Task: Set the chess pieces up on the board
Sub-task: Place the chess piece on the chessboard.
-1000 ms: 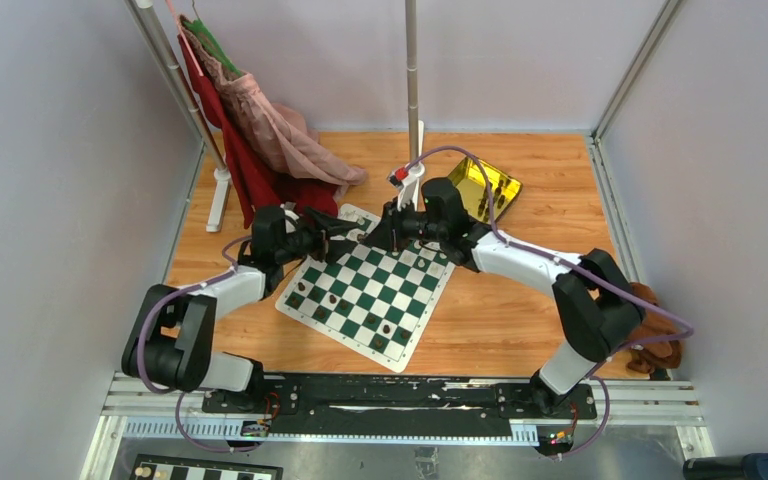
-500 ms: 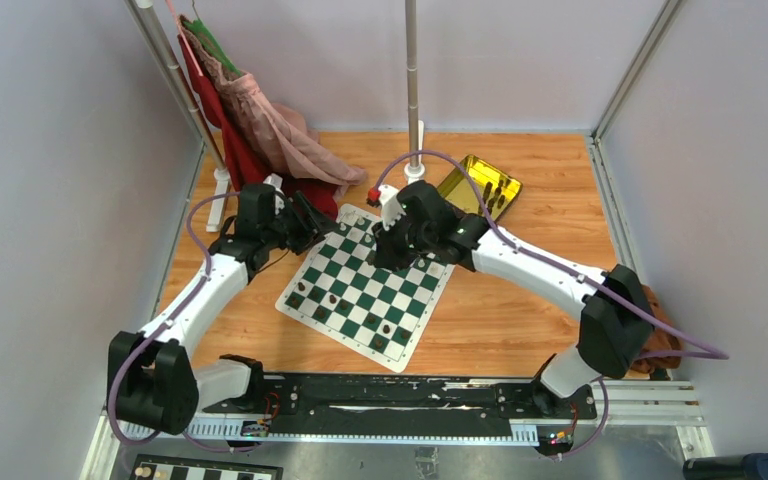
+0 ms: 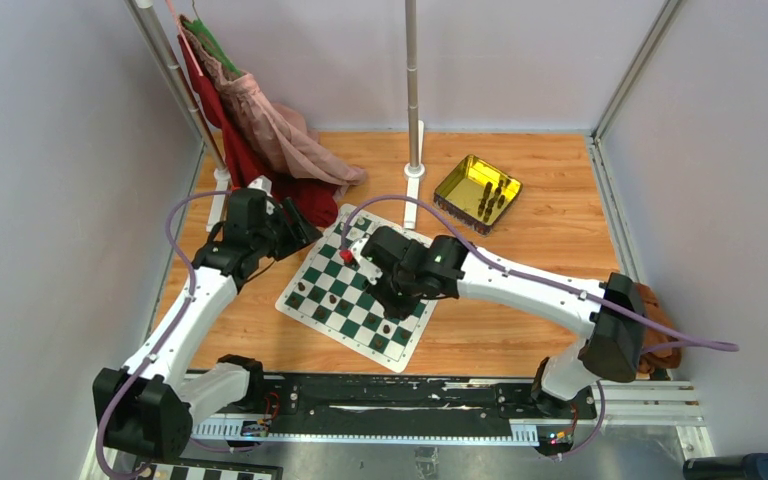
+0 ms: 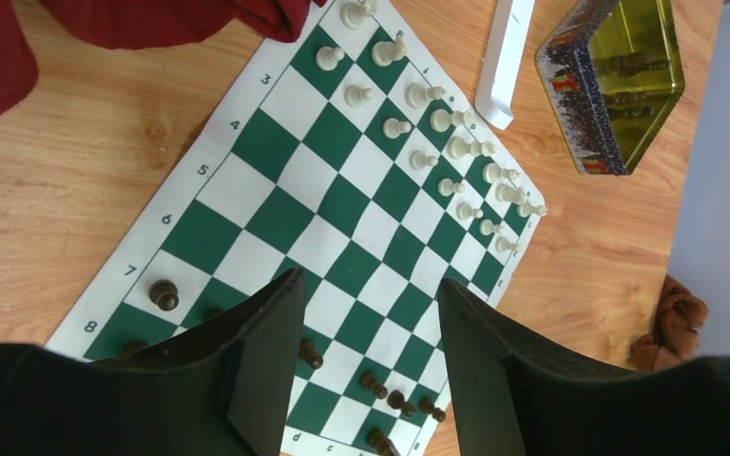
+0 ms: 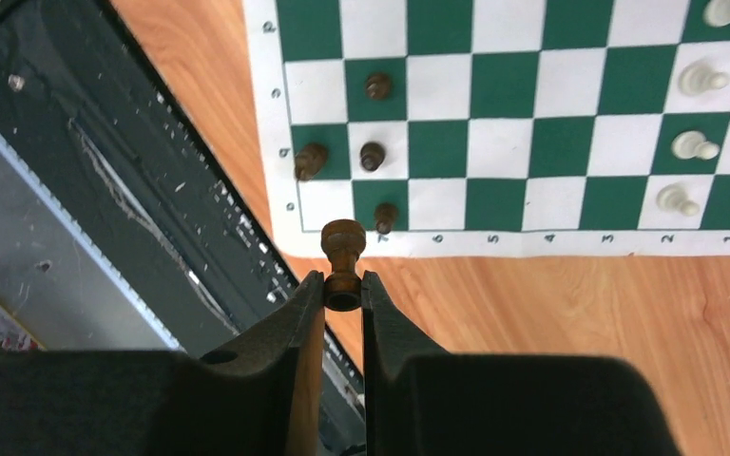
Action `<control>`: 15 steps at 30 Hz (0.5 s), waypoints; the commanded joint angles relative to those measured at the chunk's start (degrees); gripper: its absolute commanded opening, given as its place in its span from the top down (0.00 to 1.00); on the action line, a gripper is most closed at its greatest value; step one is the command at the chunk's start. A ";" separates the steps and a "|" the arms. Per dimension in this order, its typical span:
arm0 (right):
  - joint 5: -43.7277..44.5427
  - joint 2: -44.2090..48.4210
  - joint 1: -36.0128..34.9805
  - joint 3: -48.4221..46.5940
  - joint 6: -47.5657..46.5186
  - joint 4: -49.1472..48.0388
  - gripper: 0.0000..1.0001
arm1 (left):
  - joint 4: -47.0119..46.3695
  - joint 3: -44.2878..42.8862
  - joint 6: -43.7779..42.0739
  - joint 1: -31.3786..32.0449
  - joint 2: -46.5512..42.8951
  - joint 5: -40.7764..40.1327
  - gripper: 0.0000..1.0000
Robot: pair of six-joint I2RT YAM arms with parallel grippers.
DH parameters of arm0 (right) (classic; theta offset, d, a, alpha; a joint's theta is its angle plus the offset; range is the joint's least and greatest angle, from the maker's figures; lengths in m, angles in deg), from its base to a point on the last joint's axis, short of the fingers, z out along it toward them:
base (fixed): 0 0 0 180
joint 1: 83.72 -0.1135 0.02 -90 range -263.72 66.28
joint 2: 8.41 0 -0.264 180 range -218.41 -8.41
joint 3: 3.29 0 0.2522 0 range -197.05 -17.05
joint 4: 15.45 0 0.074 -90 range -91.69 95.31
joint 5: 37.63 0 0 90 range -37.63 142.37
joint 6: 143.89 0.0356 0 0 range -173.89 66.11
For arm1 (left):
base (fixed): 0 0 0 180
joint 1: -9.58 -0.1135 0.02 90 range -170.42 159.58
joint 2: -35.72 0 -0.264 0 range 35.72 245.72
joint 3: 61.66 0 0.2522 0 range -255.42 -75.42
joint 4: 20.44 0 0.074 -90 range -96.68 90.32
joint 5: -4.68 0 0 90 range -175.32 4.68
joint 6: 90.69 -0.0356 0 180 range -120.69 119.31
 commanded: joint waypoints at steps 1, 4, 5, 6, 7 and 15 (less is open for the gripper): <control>3.59 -1.00 -3.70 -3.08 2.55 9.53 1.00 | 2.63 -1.78 -2.61 -0.39 -1.68 -2.48 0.41; 3.61 -2.27 -5.47 -3.34 3.57 11.42 1.00 | 3.09 -1.56 -3.12 -0.39 -2.78 -3.03 0.41; 3.52 -2.74 -6.01 -3.44 3.89 11.88 1.00 | 3.30 -1.52 -3.18 -0.39 -3.01 -3.15 0.41; 3.50 -3.33 -6.50 -3.51 4.16 12.31 1.00 | 3.49 -1.51 -3.30 -0.39 -3.27 -3.39 0.41; 3.57 -4.23 -6.85 -3.84 4.35 12.88 1.00 | 3.72 -1.51 -3.41 -0.39 -3.56 -3.58 0.41; 2.89 -8.62 -8.31 -5.62 5.05 14.74 1.00 | 5.71 -2.45 -5.07 -0.39 -4.92 -5.50 0.41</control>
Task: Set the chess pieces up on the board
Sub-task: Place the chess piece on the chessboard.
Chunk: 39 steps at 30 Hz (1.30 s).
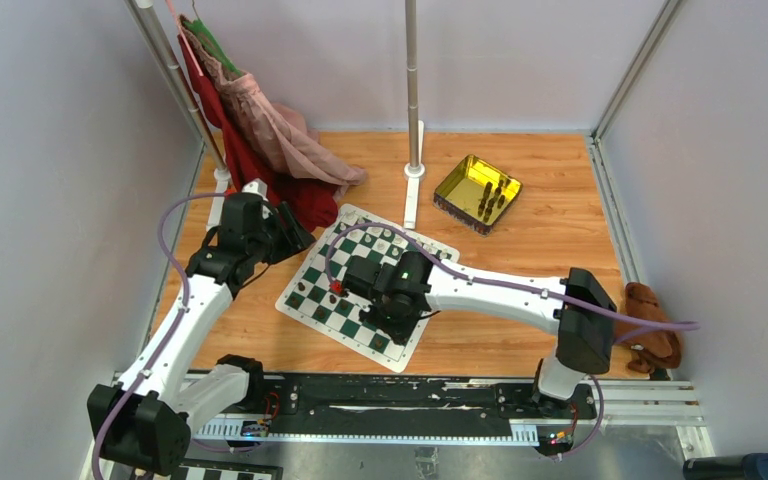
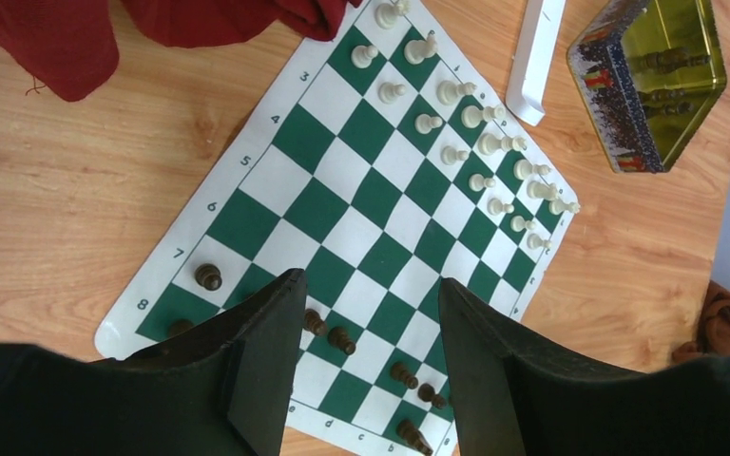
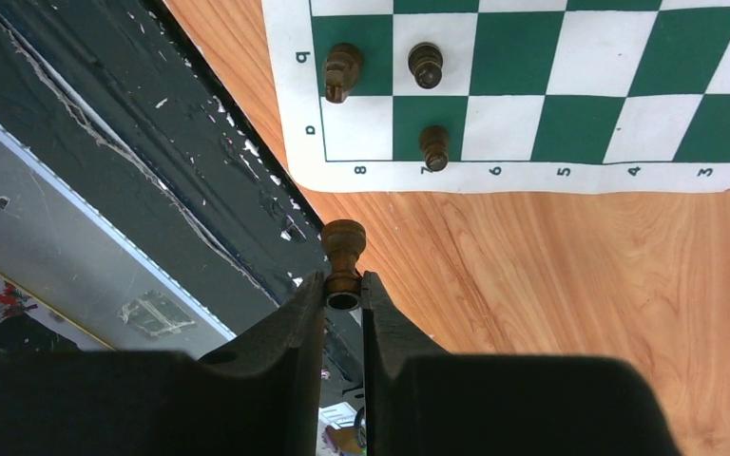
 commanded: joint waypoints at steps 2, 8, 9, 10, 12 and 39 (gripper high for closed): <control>0.53 -2.09 -1.31 -2.36 0.92 2.80 1.00 | 1.47 -2.30 -1.96 -0.39 -1.46 -2.15 0.41; 0.68 -4.33 -1.41 -2.38 0.83 1.29 1.00 | 1.49 -2.15 -2.15 -0.39 -1.76 -2.37 0.41; 0.74 -4.80 -1.44 -2.26 0.78 0.78 1.00 | 1.52 -2.13 -2.16 -0.39 -1.80 -2.46 0.41; 0.87 -5.19 -1.42 -1.88 0.86 0.26 1.00 | 1.57 -2.13 -2.24 -0.39 -1.87 -2.54 0.41; 1.03 -5.84 -1.42 -1.43 0.82 -0.65 1.00 | 1.66 -2.14 -2.40 -0.39 -1.87 -2.70 0.41; 0.99 -10.62 -0.97 4.27 0.17 -7.52 1.00 | 1.88 -2.13 -3.37 -0.39 -1.41 -3.87 0.41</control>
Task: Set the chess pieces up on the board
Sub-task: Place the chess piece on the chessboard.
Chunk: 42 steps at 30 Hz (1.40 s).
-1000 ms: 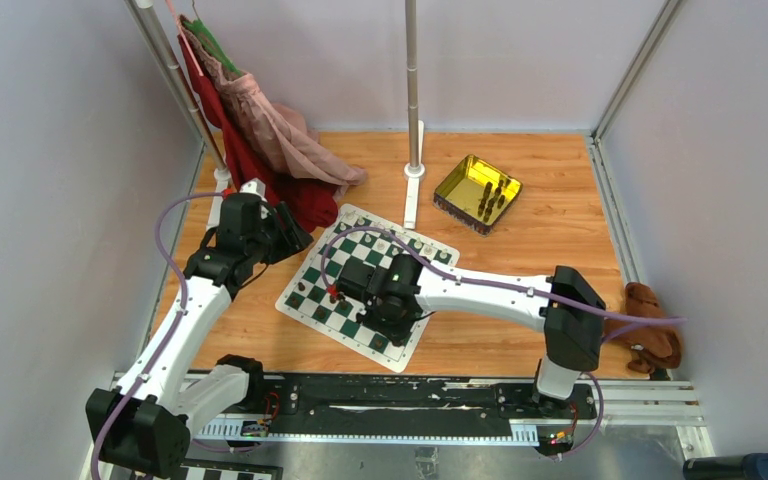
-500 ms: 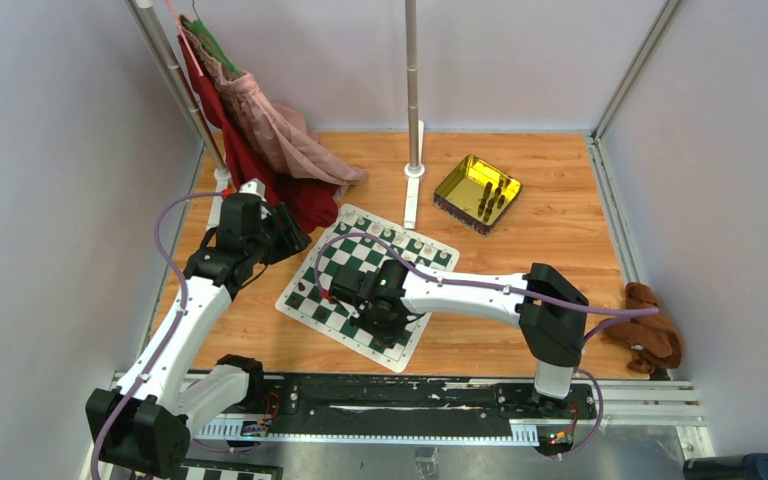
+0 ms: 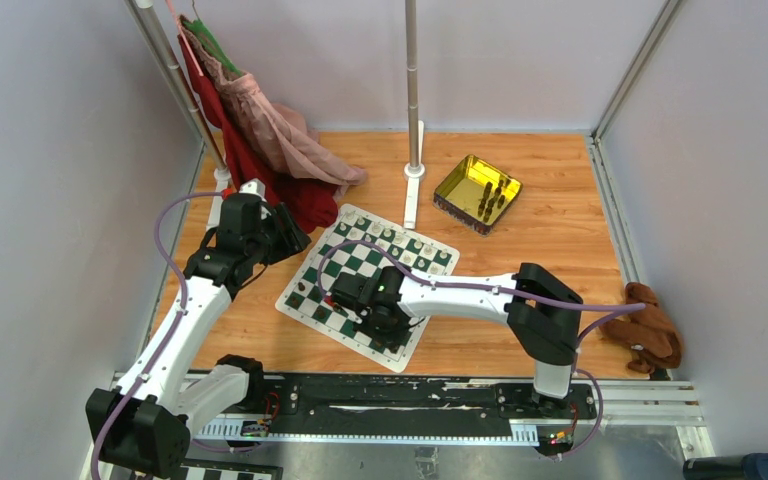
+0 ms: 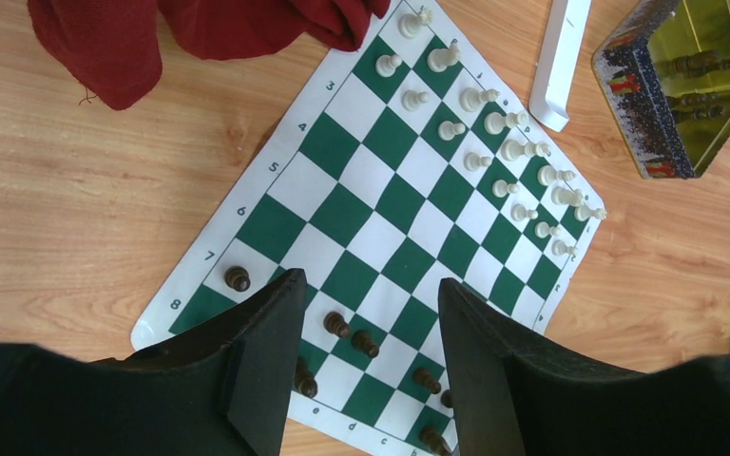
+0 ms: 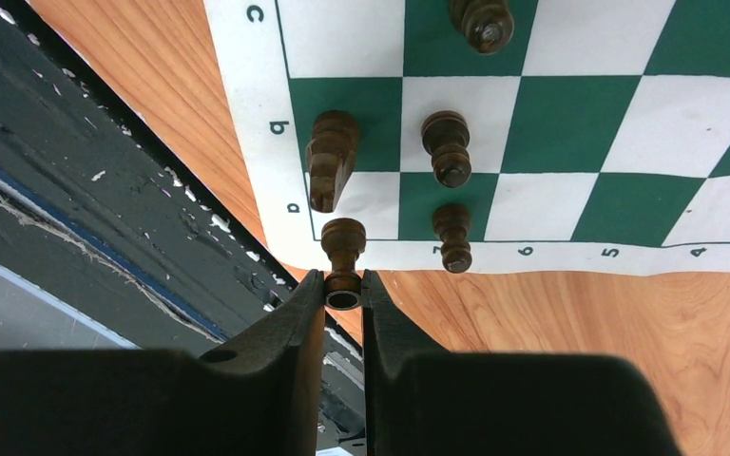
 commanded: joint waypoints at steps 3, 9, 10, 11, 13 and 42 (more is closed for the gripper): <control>0.85 -0.90 -0.23 1.43 0.01 -0.98 0.99 | 0.10 -1.71 -0.77 -0.39 -0.44 -1.05 0.41; 0.79 -1.44 0.07 1.73 -0.37 -1.41 0.97 | 0.16 -1.95 -0.83 -0.39 -0.18 -1.05 0.41; 0.77 -1.43 0.12 1.77 -0.39 -1.54 0.97 | 0.13 -1.97 -0.85 -0.39 -0.19 -1.05 0.41; 0.77 -1.50 0.19 1.86 -0.37 -1.70 0.96 | 0.07 -2.04 -0.83 -0.39 -0.15 -1.03 0.41; 0.77 -1.72 0.31 1.91 -0.42 -1.78 0.95 | 0.03 -2.15 -0.93 -0.39 0.05 -0.96 0.41; 0.37 -1.82 0.69 1.26 -1.97 -1.79 0.63 | -0.60 -1.71 -0.84 -0.39 0.39 -1.10 0.41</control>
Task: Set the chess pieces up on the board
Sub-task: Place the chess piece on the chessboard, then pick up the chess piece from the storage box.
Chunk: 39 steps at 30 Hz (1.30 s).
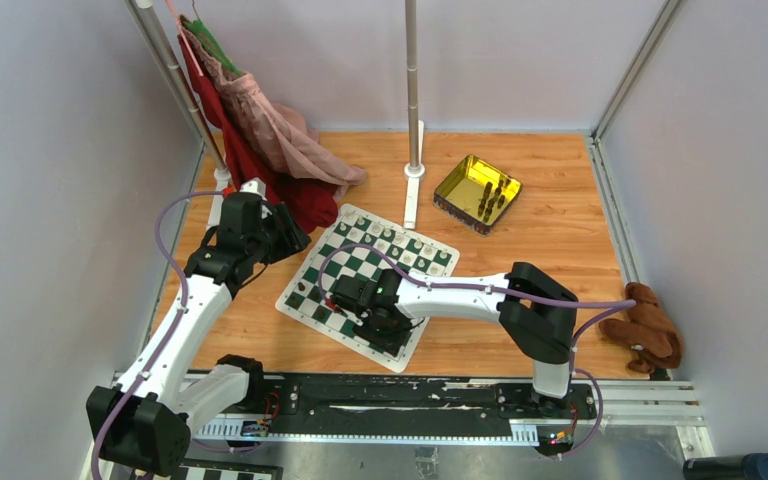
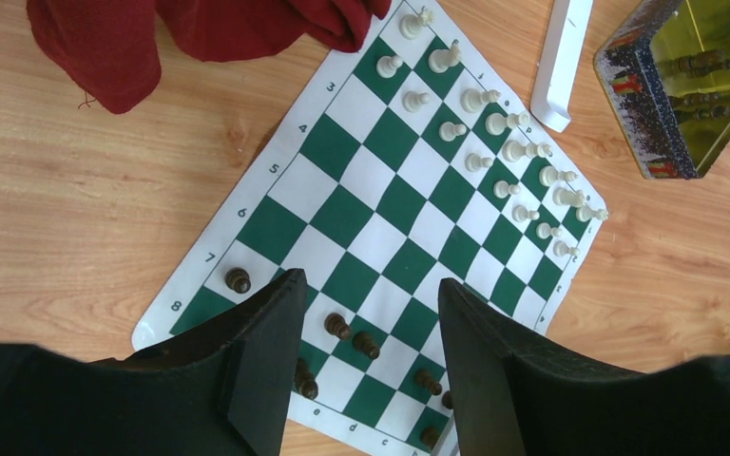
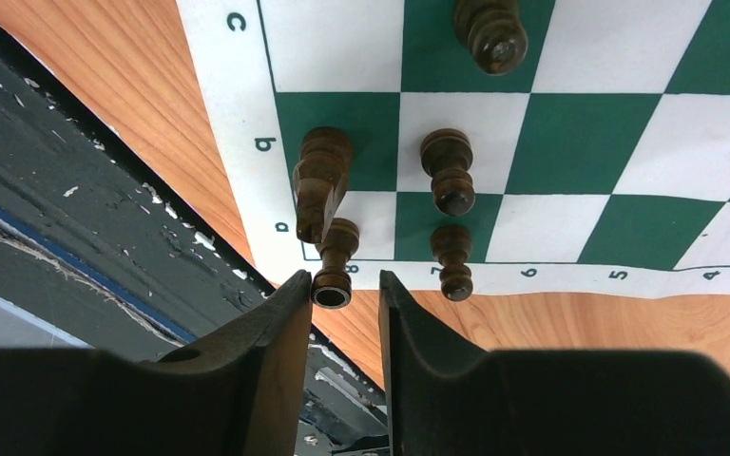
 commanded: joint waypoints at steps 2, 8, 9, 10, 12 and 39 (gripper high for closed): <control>0.48 -0.35 0.43 -0.88 -1.44 0.64 0.62 | -0.57 -1.49 -0.68 -0.39 -0.18 -1.10 0.41; 0.61 -0.10 0.47 -2.52 -2.15 1.67 0.62 | -0.78 -1.71 -0.59 -0.39 -0.12 -1.36 0.40; 0.61 -0.02 0.47 -2.92 -2.36 1.93 0.62 | -0.78 -1.79 -0.55 -0.39 -0.11 -1.37 0.40; 0.61 0.20 0.52 -3.66 -2.43 2.33 0.62 | -0.79 -1.92 -0.64 -0.39 -0.07 -1.36 0.40; 0.76 0.72 0.48 -5.16 -2.56 3.34 0.62 | -0.68 -2.18 -0.63 -0.39 -0.06 -1.39 0.40; 24.64 9.72 30.63 -12.88 3.69 -9.64 0.55 | 0.94 -7.87 -4.76 -0.39 1.15 -1.50 0.00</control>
